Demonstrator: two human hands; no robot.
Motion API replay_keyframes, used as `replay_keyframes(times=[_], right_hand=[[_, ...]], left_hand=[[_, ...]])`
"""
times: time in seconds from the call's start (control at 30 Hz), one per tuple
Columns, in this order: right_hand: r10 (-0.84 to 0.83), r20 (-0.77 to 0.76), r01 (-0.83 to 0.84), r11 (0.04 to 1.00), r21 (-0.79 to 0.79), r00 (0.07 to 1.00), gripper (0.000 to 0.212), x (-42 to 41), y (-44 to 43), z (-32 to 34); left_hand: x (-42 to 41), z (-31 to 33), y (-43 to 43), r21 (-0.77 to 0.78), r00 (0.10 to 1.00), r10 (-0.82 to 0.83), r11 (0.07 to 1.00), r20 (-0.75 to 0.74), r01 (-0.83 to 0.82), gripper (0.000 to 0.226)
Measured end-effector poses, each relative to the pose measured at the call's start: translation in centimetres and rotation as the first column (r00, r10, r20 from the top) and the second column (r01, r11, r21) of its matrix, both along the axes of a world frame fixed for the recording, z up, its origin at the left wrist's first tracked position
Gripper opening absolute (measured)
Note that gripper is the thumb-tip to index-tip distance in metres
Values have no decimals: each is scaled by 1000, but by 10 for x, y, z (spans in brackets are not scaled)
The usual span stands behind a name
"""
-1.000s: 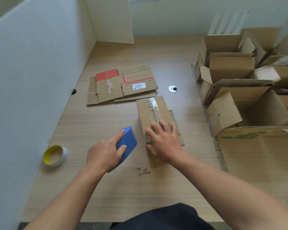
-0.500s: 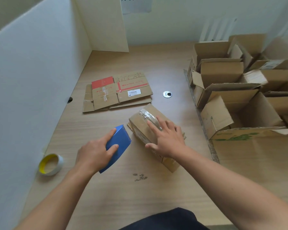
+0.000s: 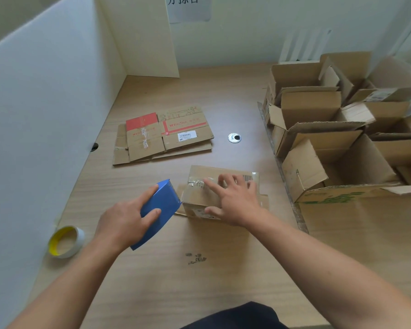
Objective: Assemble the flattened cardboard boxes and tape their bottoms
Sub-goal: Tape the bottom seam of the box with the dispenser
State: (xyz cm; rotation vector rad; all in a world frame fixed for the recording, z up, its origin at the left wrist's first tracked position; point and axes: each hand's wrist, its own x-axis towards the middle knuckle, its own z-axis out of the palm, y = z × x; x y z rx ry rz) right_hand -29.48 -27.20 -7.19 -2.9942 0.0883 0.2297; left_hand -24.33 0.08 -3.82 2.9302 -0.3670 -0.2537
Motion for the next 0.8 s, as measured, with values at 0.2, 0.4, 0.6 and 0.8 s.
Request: replay_keyframes(times=[0.2, 0.4, 0.6, 0.8], right_hand=[[48, -106, -42, 998, 54, 993, 70, 11, 4, 1], [128, -130, -120, 991, 64, 983, 59, 11, -8, 10], [-147, -29, 148, 988, 54, 989, 82, 5, 37, 0], [-42, -81, 48, 997, 69, 996, 89, 2, 46, -15]], left_hand=[[5, 3, 4, -21, 1000, 19, 1000, 2, -18, 57], [8, 6, 10, -42, 999, 36, 999, 30, -35, 57], [8, 3, 12, -49, 999, 30, 998, 14, -29, 57], [7, 0, 15, -81, 999, 35, 996, 19, -33, 57]])
